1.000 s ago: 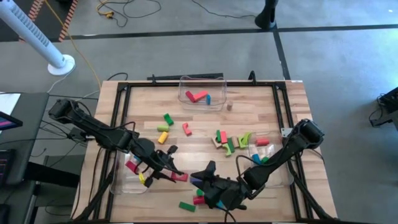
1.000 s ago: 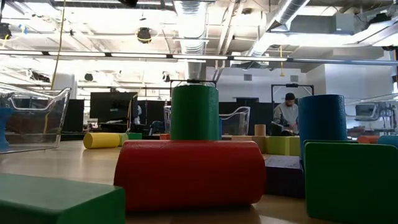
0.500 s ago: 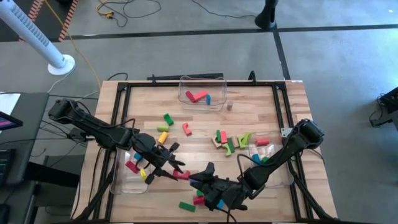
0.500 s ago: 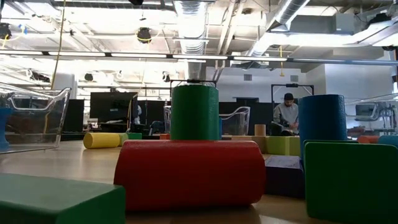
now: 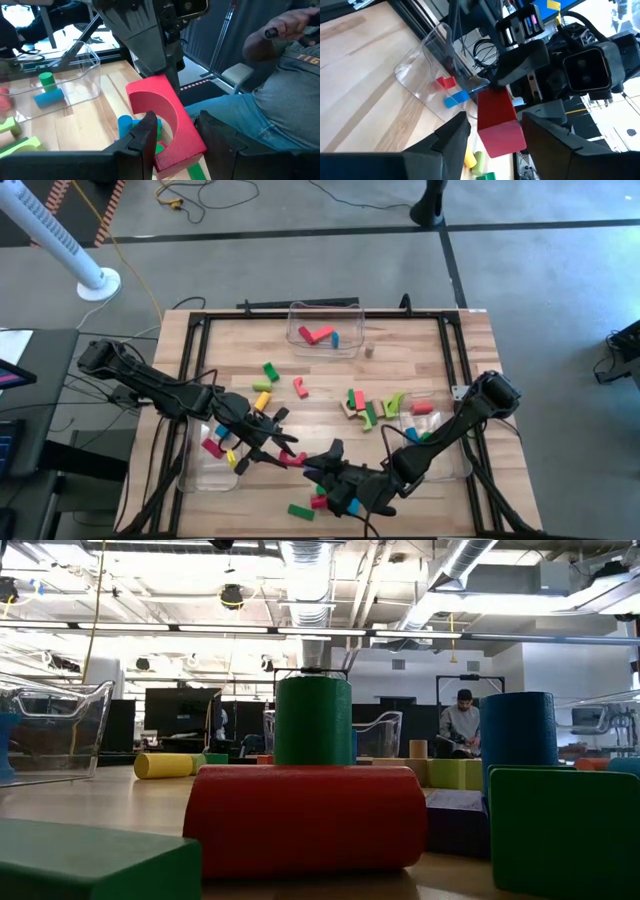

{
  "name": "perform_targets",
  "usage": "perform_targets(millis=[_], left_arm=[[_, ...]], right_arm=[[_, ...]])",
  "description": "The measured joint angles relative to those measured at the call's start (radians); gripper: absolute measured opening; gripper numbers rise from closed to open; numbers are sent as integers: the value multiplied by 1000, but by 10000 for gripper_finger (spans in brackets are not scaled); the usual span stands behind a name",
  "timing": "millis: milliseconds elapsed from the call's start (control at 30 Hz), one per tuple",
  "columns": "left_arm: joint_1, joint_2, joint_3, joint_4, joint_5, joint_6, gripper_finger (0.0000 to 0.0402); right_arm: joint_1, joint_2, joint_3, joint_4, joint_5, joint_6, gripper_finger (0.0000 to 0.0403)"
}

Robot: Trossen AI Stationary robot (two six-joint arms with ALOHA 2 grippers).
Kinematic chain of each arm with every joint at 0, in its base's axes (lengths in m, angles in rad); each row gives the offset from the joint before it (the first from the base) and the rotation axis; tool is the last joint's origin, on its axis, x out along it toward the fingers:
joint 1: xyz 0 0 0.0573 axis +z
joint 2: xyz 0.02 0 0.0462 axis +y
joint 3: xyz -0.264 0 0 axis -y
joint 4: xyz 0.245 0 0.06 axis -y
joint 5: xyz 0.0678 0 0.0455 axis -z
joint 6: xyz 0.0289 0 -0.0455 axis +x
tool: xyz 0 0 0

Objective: Sort blocks by size
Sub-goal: Put the red arc block into the left transparent bin

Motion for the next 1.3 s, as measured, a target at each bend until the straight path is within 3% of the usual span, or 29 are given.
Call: perform_targets(millis=[567, 733, 967, 1300], left_arm=[[10, 0, 0, 33, 41, -72, 122], [30, 27, 1, 46, 68, -100, 122], [48, 82, 1, 78, 114, -128, 123], [39, 70, 1, 70, 113, -127, 125]], right_arm=[[-28, 1, 0, 8, -51, -33, 243], [-33, 63, 5, 108, -49, -144, 235], [-37, 177, 85, 140, 57, -236, 208], [-12, 159, 91, 107, 142, -228, 192]])
